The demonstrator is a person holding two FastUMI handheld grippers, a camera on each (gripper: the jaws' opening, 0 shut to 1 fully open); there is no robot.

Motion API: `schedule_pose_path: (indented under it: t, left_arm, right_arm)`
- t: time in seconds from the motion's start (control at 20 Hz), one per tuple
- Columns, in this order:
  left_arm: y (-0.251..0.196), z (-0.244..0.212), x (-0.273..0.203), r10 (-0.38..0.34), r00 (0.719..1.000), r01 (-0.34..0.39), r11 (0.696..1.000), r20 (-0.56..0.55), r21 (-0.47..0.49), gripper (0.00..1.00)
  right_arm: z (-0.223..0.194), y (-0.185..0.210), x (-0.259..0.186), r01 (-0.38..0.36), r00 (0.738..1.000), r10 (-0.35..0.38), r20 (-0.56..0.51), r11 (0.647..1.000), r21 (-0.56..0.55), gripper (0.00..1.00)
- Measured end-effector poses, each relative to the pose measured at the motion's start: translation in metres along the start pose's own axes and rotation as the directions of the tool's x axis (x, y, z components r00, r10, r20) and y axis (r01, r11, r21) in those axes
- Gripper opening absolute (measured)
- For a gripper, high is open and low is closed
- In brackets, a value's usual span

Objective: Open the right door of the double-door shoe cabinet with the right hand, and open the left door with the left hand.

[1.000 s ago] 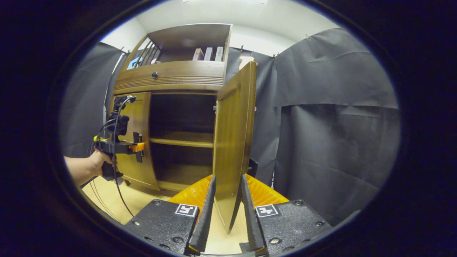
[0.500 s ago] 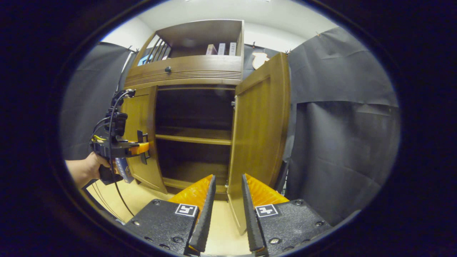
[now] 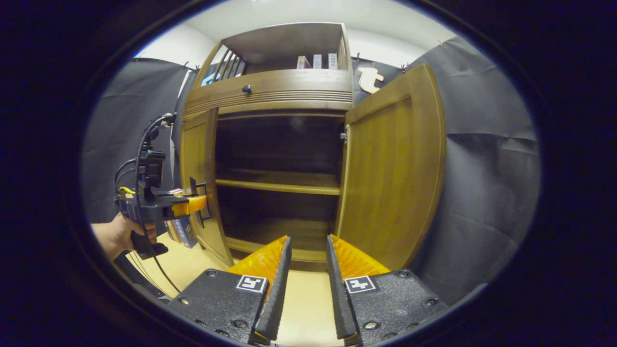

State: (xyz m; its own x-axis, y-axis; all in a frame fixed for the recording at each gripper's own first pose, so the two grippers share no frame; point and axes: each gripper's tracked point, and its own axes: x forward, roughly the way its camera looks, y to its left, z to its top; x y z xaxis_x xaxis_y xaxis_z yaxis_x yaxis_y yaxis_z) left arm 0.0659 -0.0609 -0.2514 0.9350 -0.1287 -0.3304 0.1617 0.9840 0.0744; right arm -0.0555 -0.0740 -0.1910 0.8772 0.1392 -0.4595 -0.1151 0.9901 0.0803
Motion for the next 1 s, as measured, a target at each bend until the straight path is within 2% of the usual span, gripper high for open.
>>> schedule_pose_path:
  t: [0.4, 0.55, 0.75, 1.0]
  left_arm:
    - [0.022, -0.007, -0.04, 0.03, 1.0, -0.03, 0.999, -0.005, -0.017, 0.23]
    - [0.032, -0.01, -0.054, 0.057, 0.998, -0.058, 0.998, -0.007, -0.026, 0.23]
    - [0.044, -0.011, -0.067, 0.105, 0.995, -0.105, 0.994, -0.004, 0.011, 0.23]
    - [0.061, -0.016, -0.085, 0.141, 0.99, -0.141, 0.99, -0.013, -0.013, 0.23]
  right_arm:
    - [-0.004, 0.006, 0.005, -0.074, 0.997, 0.074, -0.01, 0.997, -0.022, 0.46]
    - [-0.002, 0.008, 0.004, -0.09, 0.996, 0.089, -0.012, 0.995, -0.031, 0.46]
    - [-0.001, 0.009, 0.005, -0.127, 0.992, 0.126, -0.012, 0.991, -0.04, 0.46]
    - [-0.002, 0.013, 0.004, -0.162, 0.987, 0.161, -0.022, 0.986, -0.047, 0.46]
